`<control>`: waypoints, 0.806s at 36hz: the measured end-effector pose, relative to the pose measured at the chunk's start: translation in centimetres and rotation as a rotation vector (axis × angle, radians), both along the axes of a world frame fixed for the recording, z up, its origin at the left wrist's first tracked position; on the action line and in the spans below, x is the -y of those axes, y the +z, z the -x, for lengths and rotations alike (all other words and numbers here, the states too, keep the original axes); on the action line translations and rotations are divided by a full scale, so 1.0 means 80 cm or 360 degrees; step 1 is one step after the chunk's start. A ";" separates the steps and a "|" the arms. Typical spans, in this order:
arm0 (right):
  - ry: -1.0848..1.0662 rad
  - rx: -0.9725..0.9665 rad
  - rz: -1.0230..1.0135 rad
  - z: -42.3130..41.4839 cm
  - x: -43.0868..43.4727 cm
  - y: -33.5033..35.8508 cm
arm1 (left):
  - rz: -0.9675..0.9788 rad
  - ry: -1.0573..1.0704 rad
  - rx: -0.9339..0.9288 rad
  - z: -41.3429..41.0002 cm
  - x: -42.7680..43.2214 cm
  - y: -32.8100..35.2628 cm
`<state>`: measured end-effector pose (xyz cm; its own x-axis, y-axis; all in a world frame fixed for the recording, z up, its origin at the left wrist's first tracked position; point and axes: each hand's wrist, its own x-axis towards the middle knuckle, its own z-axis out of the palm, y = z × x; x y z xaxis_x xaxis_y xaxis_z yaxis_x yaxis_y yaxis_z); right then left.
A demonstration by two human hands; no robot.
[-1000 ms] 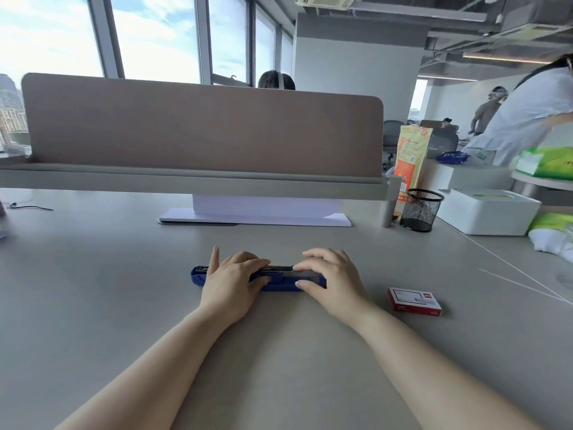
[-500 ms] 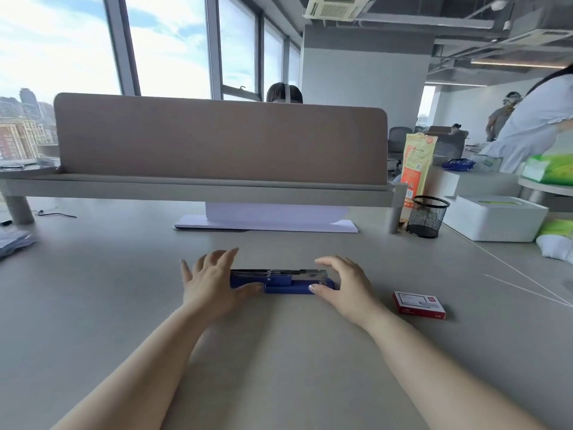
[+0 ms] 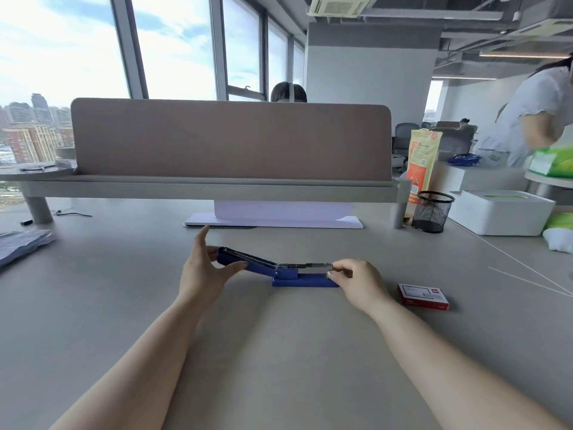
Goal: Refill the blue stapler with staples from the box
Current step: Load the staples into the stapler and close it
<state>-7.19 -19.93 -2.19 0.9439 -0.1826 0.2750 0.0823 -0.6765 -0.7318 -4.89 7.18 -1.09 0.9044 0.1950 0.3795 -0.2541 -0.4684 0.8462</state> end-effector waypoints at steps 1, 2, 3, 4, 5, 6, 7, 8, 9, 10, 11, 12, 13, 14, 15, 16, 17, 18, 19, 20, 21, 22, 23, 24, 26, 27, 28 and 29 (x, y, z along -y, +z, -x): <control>0.0008 -0.0010 -0.0020 0.001 0.000 0.001 | 0.0058 -0.0012 0.0067 0.003 0.006 0.003; 0.0035 -0.0028 -0.0041 0.002 0.000 0.002 | 0.0103 -0.0023 0.0128 0.005 0.012 0.007; 0.0082 -0.0065 -0.0063 0.004 0.001 0.003 | 0.0129 -0.0036 0.0181 0.008 0.019 0.010; 0.0147 -0.0104 -0.0075 0.005 0.002 0.003 | 0.0142 -0.0060 0.0230 0.010 0.026 0.013; 0.0197 -0.0142 -0.0078 0.006 0.003 0.003 | 0.0141 -0.0097 0.0268 0.012 0.033 0.015; 0.0224 -0.0174 -0.0081 0.008 0.004 0.004 | 0.0122 -0.0148 0.0292 0.013 0.040 0.017; 0.0232 -0.0207 -0.0094 0.009 0.005 0.004 | 0.0079 -0.0204 0.0302 0.015 0.048 0.018; 0.0239 -0.0234 -0.0108 0.010 0.005 0.006 | 0.0022 -0.0260 0.0304 0.017 0.055 0.018; 0.0247 -0.0256 -0.0125 0.010 0.006 0.008 | -0.0039 -0.0312 0.0300 0.019 0.062 0.018; 0.0256 -0.0266 -0.0146 0.011 0.007 0.009 | -0.0091 -0.0370 0.0298 0.020 0.068 0.016; 0.0262 -0.0277 -0.0171 0.011 0.008 0.011 | -0.0137 -0.0438 0.0301 0.021 0.074 0.012; 0.0267 -0.0280 -0.0188 0.012 0.010 0.013 | -0.0186 -0.0509 0.0304 0.021 0.080 0.008; 0.0268 -0.0276 -0.0199 0.013 0.012 0.014 | -0.0237 -0.0577 0.0301 0.022 0.085 0.005; 0.0272 -0.0254 -0.0213 0.014 0.014 0.016 | -0.0293 -0.0631 0.0289 0.023 0.090 0.002; 0.0274 -0.0230 -0.0250 0.015 0.015 0.017 | -0.0344 -0.0674 0.0268 0.024 0.095 0.000; 0.0279 -0.0199 -0.0308 0.016 0.016 0.017 | -0.0389 -0.0703 0.0225 0.024 0.099 -0.002; 0.0276 -0.0170 -0.0370 0.016 0.016 0.017 | -0.0436 -0.0714 0.0171 0.025 0.102 -0.004; 0.0272 -0.0135 -0.0417 0.017 0.015 0.017 | -0.0510 -0.0702 0.0127 0.026 0.104 -0.006; 0.0267 -0.0107 -0.0432 0.017 0.015 0.016 | -0.0608 -0.0679 0.0123 0.028 0.105 -0.008; 0.0263 -0.0080 -0.0422 0.017 0.014 0.015 | -0.0726 -0.0658 0.0158 0.029 0.106 -0.011; 0.0259 -0.0057 -0.0404 0.016 0.014 0.014 | -0.0858 -0.0642 0.0197 0.030 0.106 -0.013; 0.0255 -0.0036 -0.0386 0.015 0.014 0.012 | -0.0986 -0.0619 0.0229 0.031 0.107 -0.016; 0.0252 -0.0030 -0.0359 0.014 0.014 0.009 | -0.1091 -0.0590 0.0251 0.030 0.107 -0.018; 0.0252 -0.0031 -0.0321 0.013 0.015 0.007 | -0.1167 -0.0562 0.0259 0.030 0.108 -0.020; 0.0266 -0.0039 -0.0228 0.012 0.014 0.004 | -0.1264 -0.0526 0.0247 0.029 0.109 -0.020; 0.0285 -0.0038 -0.0189 0.013 0.013 0.004 | -0.1305 -0.0511 0.0247 0.028 0.109 -0.021; 0.0305 -0.0029 -0.0151 0.015 0.011 0.004 | -0.1346 -0.0497 0.0248 0.027 0.109 -0.022; 0.0325 -0.0013 -0.0110 0.017 0.010 0.004 | -0.1385 -0.0485 0.0247 0.026 0.109 -0.023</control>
<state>-8.51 -20.69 -1.85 0.9653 -0.0053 0.2610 0.2068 -0.5946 -0.7770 -6.98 -1.50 -2.93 0.7967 -0.4519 0.4013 -0.5510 -0.8159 0.1751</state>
